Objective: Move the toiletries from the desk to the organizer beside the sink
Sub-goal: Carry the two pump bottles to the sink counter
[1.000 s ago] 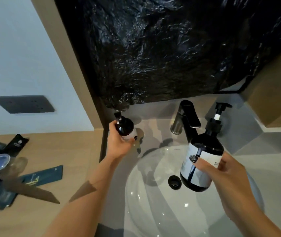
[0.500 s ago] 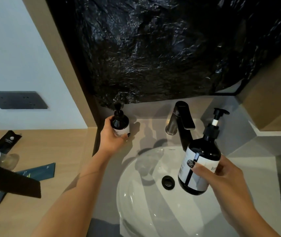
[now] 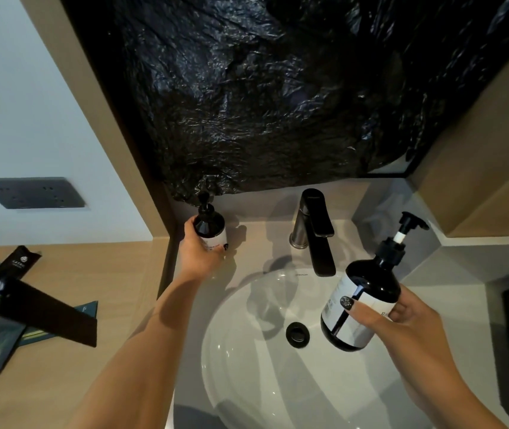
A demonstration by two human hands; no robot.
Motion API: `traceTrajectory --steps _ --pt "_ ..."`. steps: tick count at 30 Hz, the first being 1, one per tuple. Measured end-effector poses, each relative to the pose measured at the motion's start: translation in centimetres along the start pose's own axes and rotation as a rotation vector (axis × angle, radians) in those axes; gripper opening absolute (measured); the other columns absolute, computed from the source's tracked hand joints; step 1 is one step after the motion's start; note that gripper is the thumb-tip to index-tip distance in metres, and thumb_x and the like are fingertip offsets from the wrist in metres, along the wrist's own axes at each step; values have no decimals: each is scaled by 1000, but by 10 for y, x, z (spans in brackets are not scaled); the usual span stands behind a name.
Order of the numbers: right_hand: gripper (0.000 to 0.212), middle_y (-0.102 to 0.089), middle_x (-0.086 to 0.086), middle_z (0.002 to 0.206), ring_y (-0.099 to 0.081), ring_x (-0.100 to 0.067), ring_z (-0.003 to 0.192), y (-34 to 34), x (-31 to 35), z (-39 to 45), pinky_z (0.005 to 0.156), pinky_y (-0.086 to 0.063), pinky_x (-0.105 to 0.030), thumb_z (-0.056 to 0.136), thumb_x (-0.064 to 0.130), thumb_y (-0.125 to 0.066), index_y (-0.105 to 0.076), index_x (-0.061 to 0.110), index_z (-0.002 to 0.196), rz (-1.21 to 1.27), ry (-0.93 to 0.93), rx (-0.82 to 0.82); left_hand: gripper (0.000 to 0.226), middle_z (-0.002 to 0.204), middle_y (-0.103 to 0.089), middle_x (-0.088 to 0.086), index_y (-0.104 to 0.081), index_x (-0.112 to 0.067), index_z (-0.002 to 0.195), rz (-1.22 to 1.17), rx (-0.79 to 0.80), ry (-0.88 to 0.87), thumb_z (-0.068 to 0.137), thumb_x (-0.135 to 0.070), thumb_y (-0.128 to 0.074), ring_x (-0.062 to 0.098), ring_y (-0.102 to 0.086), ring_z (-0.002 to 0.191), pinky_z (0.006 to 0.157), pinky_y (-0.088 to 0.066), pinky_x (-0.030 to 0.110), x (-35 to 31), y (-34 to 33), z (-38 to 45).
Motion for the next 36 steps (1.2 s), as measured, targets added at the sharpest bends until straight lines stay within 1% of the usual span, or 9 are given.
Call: traceTrajectory --steps 5,8,10,17,24,29,31,33,36 --pt "34 -75 5 86 -68 -14 85 12 2 1 79 -49 -31 67 1 -80 -72 23 92 -1 18 -15 90 138 -50 4 -28 -20 144 0 -61 33 71 -10 -79 23 -47 128 105 -38 38 0 -5 -6" --pt "43 -75 5 89 -68 -15 88 21 6 1 79 -48 -30 60 7 -87 -72 22 96 -1 45 3 90 134 -52 7 -38 -15 139 -22 -158 18 63 -10 -86 24 -50 125 106 -41 39 -2 -6 -11" --pt "47 -75 4 90 -68 -13 87 26 8 1 79 -48 -29 54 14 -86 -72 21 98 -9 66 12 93 137 -48 9 -36 -13 140 -34 -213 30 62 -10 -87 25 -47 127 109 -38 38 -5 -5 -12" --pt "35 -75 4 86 -68 -9 80 36 4 4 80 -49 -31 67 -4 -79 -71 20 93 -15 95 19 75 140 -50 10 -40 -14 140 7 -217 -11 76 -10 -78 27 -47 130 110 -37 42 -12 -1 -8" --pt "46 -72 3 99 -66 -14 95 43 0 23 80 -50 -30 66 0 -82 -67 24 102 -113 86 -10 95 152 -35 7 -20 -14 151 -59 -219 79 76 -12 -79 25 -33 140 116 -25 39 -23 -3 -29" --pt "51 -68 5 102 -65 -14 95 44 1 56 83 -52 -34 63 12 -84 -61 25 107 -196 74 -59 67 136 -49 13 -41 -8 137 -80 -394 -17 79 -7 -74 29 -47 126 100 -34 24 -48 -20 -85" --pt "54 -67 4 102 -64 -14 95 44 -1 75 83 -52 -33 61 14 -84 -61 23 109 -225 73 -67 60 135 -47 6 -42 -19 134 -104 -356 9 82 -13 -72 25 -46 126 105 -37 30 -56 -32 -103" --pt "51 -67 5 97 -64 -15 92 41 0 93 78 -52 -30 60 13 -84 -61 22 104 -270 87 -71 50 132 -44 -10 -43 -33 127 -161 -247 17 86 -19 -69 16 -46 125 108 -39 37 -66 -45 -117" --pt "51 -64 7 91 -63 -16 90 34 0 122 76 -48 -27 60 12 -83 -59 20 105 -359 111 -57 41 130 -49 -17 -48 -43 116 -267 -90 -69 88 -18 -66 12 -48 124 106 -39 30 -87 -59 -128"
Point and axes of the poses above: each hand's wrist, its own z-axis towards the middle knuckle, its own y-axis out of the back of the hand, x = y × z, the point moved 2 cm from there along z, towards the middle knuckle
